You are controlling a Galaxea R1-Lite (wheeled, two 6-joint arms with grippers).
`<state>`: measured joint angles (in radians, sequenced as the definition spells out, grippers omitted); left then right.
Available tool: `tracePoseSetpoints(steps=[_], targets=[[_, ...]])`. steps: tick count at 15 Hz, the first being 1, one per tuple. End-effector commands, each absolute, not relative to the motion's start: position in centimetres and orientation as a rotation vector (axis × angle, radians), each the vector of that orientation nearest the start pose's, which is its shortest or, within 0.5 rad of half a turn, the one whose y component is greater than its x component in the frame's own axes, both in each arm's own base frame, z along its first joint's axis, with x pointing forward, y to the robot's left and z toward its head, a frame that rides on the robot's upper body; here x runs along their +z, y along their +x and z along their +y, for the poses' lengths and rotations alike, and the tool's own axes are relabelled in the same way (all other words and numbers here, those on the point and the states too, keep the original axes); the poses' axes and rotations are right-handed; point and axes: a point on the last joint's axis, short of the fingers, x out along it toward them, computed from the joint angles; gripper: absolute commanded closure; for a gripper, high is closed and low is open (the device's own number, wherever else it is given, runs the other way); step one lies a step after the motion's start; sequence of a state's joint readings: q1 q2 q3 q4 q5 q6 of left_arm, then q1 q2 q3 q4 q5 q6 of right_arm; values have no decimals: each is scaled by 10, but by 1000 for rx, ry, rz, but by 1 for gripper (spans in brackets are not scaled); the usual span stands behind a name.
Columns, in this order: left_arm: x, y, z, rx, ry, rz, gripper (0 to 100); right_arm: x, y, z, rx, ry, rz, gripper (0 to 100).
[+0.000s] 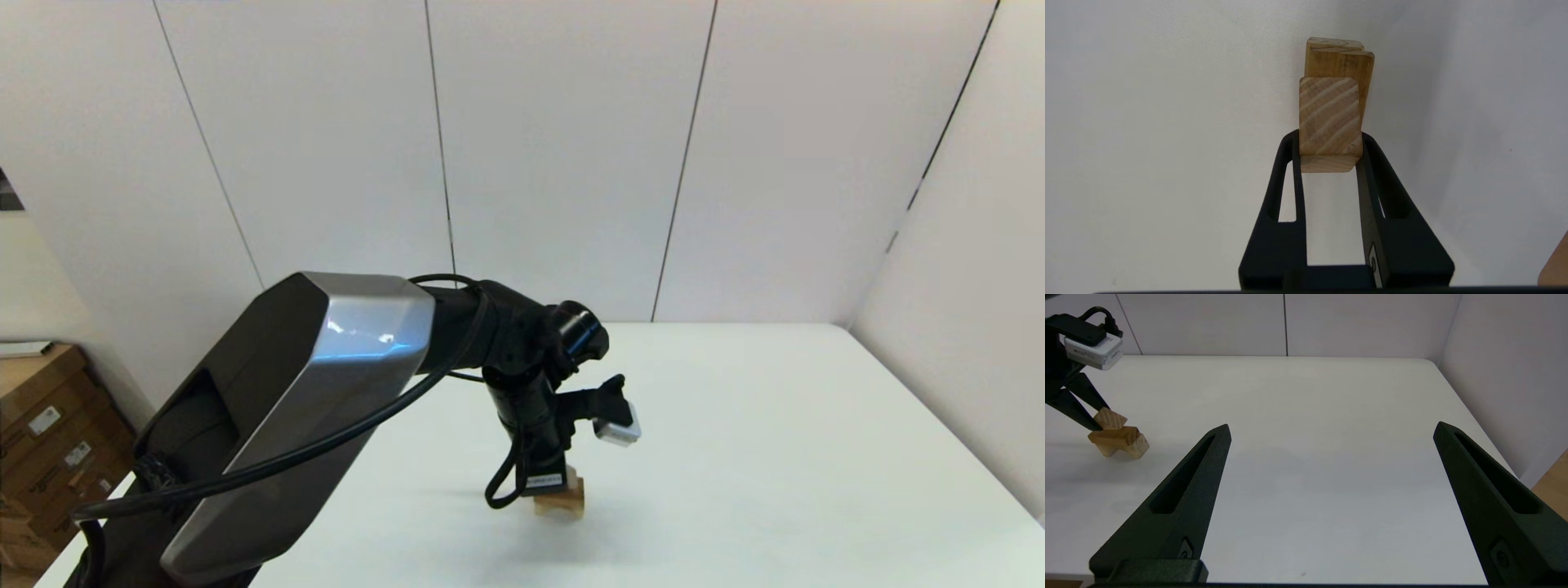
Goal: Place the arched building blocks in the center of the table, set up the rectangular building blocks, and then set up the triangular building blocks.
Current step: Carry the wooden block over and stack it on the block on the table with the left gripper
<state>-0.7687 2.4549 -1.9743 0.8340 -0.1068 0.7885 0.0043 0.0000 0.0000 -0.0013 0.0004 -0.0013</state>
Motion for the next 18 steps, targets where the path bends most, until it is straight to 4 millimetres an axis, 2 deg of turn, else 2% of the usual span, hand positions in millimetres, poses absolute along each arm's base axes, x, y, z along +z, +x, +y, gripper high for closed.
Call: tracePoseSetpoints(steps=[1, 18], targets=[[77, 319, -313, -1250, 1076, 947, 100, 76, -23, 0, 5, -2, -2, 0], [70, 318, -316, -1264, 1094, 953, 100, 76, -23, 0, 5, -2, -2, 0]])
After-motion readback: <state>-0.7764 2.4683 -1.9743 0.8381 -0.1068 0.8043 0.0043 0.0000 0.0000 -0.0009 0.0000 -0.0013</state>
